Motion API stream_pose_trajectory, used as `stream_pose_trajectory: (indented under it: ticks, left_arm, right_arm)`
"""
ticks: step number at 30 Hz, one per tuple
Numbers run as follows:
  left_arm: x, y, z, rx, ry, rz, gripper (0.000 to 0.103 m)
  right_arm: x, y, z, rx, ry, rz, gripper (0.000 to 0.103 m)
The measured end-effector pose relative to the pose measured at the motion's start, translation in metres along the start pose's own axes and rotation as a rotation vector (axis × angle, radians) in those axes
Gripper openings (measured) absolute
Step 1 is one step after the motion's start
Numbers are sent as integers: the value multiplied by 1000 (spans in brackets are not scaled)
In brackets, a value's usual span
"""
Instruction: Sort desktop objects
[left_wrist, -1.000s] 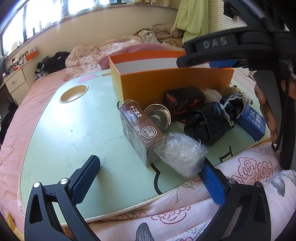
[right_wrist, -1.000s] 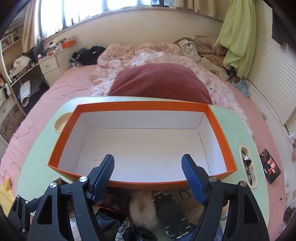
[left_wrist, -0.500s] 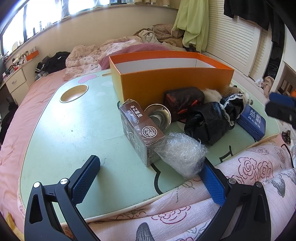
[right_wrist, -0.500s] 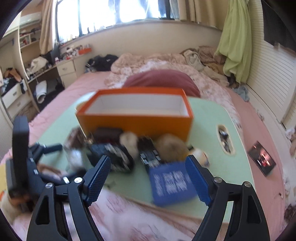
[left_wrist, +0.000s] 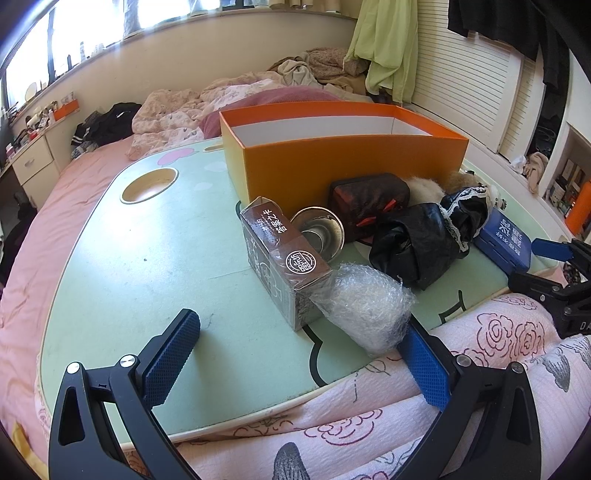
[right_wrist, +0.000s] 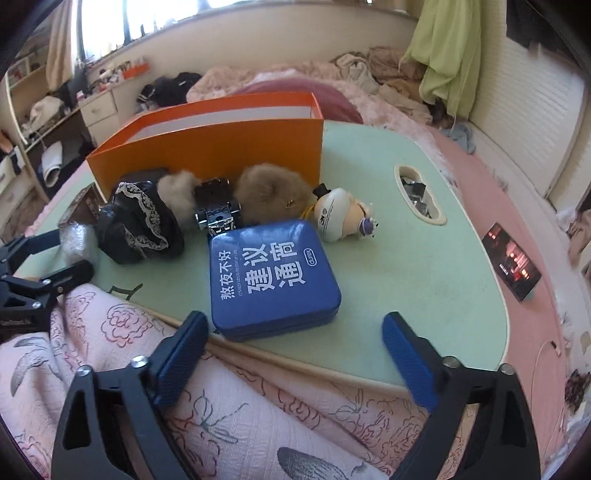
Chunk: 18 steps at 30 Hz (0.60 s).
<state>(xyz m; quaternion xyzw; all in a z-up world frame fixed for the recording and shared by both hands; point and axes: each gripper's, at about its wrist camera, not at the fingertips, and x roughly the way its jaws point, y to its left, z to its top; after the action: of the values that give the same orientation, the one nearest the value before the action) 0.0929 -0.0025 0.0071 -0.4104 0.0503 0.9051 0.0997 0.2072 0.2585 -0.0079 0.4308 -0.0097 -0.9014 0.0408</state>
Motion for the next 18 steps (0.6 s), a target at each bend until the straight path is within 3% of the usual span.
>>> stream_pose_trajectory:
  ticks: [18]
  left_arm:
    - [0, -1, -1, 1, -1, 1, 103]
  right_arm:
    - [0, -4, -4, 17, -3, -5, 103]
